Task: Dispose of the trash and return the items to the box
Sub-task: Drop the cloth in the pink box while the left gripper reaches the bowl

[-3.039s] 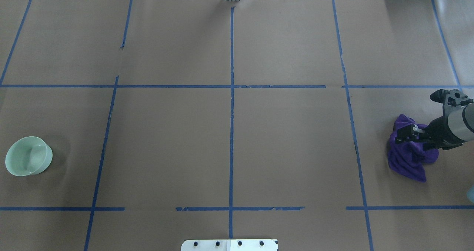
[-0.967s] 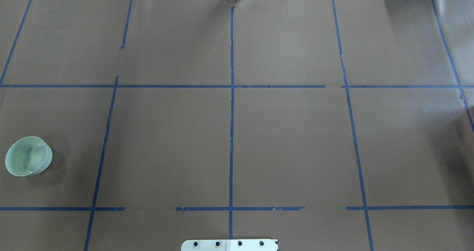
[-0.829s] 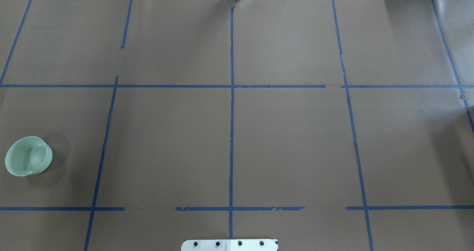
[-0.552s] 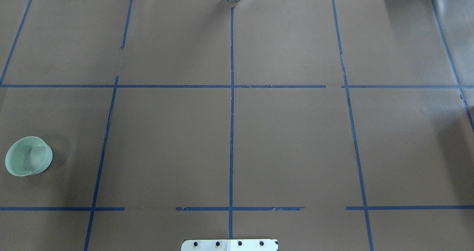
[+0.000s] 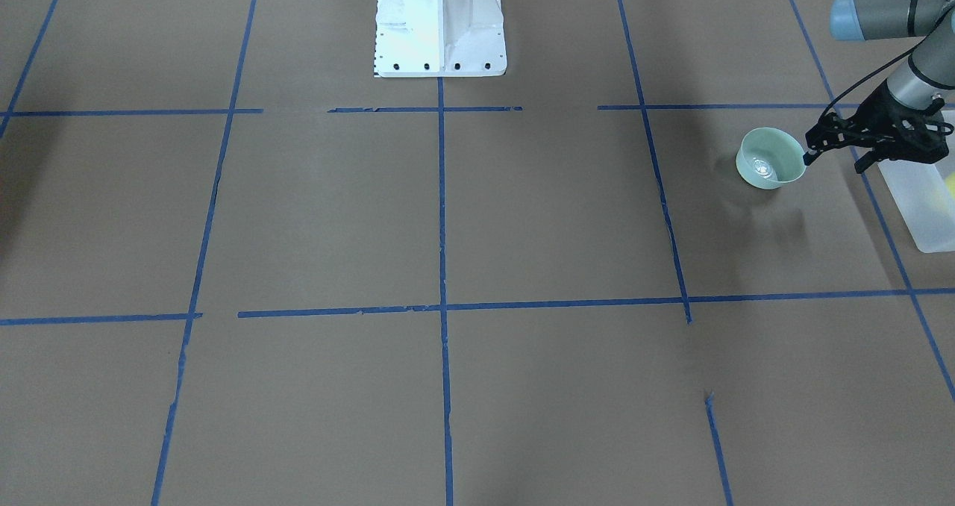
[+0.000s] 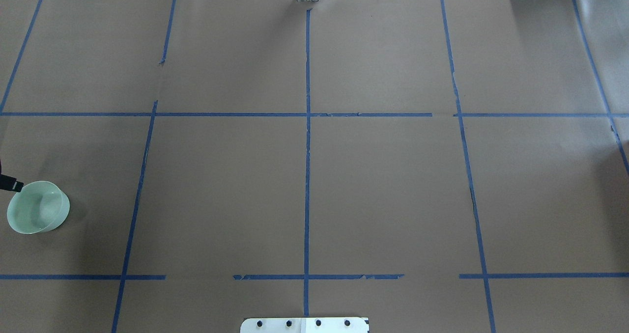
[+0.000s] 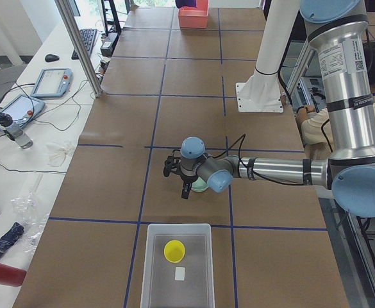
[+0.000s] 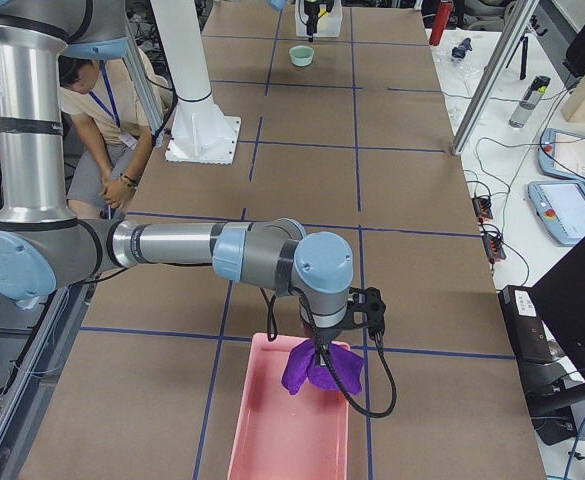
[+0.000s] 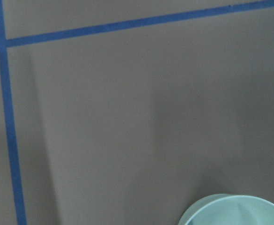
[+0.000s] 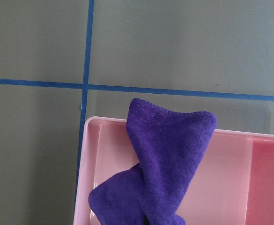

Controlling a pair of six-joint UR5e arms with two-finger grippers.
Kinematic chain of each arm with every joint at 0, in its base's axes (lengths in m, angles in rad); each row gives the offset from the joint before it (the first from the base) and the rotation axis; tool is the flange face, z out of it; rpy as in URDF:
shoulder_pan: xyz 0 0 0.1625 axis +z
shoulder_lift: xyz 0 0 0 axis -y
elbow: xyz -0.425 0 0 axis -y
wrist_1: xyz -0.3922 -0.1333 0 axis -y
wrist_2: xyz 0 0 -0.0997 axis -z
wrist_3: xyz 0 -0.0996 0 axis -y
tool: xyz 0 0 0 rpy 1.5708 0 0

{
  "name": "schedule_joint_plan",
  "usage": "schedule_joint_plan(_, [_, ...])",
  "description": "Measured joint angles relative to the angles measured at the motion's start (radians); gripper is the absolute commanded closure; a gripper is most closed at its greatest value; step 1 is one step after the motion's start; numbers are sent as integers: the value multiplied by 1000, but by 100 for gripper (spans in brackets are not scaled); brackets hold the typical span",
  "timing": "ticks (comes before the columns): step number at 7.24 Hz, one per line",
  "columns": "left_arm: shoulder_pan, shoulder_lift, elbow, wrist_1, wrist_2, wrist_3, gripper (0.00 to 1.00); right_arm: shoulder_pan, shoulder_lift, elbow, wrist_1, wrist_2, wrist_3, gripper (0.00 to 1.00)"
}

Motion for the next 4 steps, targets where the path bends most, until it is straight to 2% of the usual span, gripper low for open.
schedule_joint_plan(4, [87,1,10,-57,0,-83,0,3,13,-70,19,-2,-14,100])
